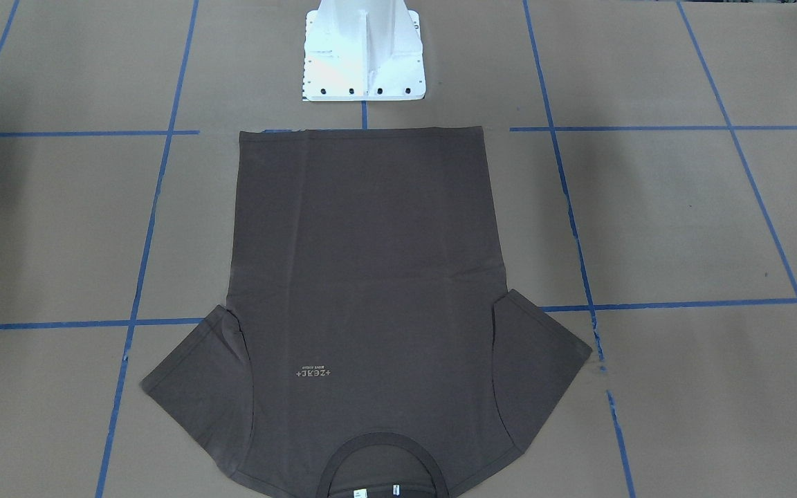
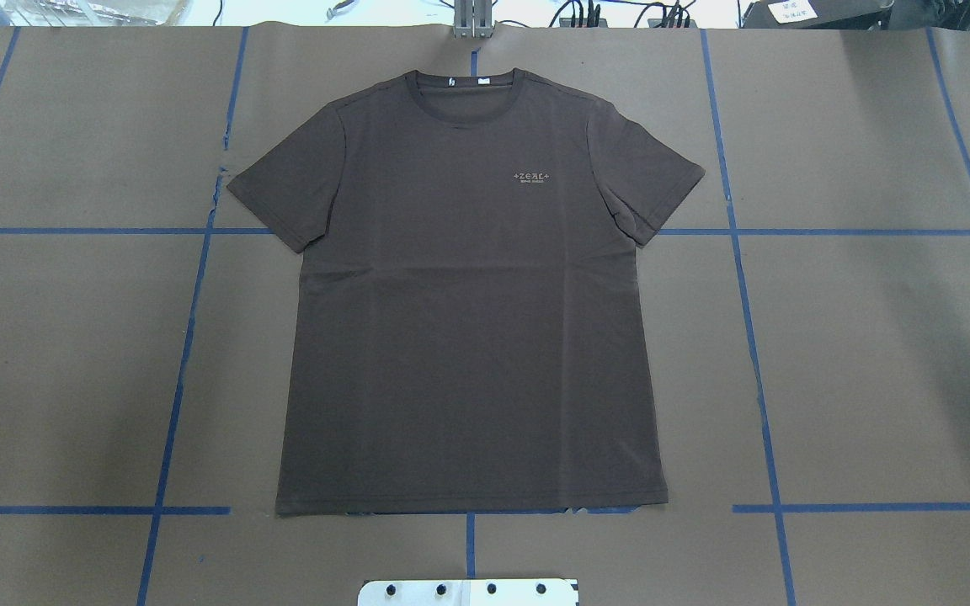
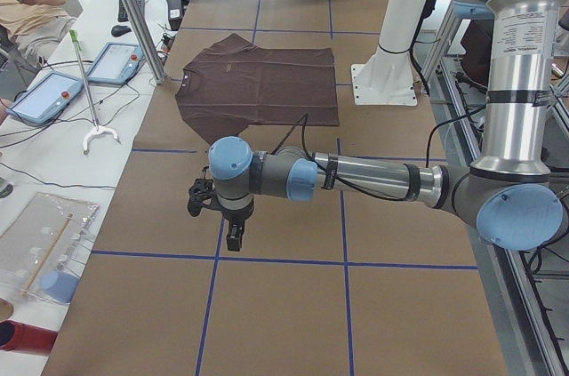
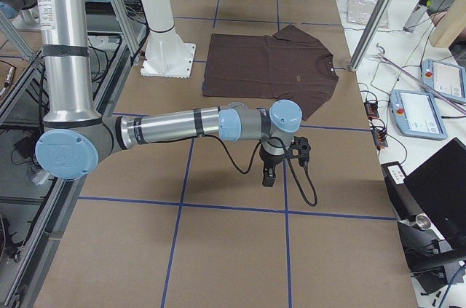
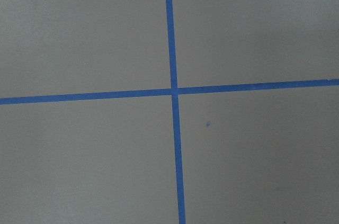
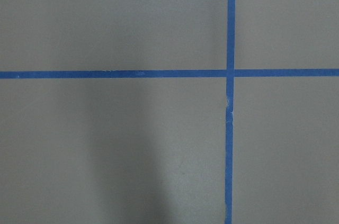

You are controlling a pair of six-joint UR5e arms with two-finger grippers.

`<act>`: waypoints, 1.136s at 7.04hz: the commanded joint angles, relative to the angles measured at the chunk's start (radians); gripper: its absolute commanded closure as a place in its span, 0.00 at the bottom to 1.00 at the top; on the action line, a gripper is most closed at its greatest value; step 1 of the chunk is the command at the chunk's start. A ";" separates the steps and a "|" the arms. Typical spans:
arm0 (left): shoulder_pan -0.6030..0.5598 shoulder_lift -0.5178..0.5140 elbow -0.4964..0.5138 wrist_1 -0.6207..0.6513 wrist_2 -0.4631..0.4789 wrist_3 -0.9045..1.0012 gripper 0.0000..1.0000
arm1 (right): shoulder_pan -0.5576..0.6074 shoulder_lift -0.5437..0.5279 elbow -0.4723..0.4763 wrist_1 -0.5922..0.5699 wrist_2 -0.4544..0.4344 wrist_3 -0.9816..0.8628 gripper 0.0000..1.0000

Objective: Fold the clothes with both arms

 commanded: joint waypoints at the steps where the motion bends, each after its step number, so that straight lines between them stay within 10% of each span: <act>1: -0.001 0.000 -0.003 -0.012 -0.002 0.003 0.00 | 0.000 0.000 0.000 0.000 0.001 0.000 0.00; 6: -0.001 -0.006 -0.044 -0.027 -0.057 -0.006 0.00 | -0.160 0.003 0.000 0.146 -0.011 0.032 0.00; 8: -0.001 -0.005 -0.111 -0.026 -0.066 -0.008 0.00 | -0.297 0.154 -0.129 0.329 -0.071 0.360 0.00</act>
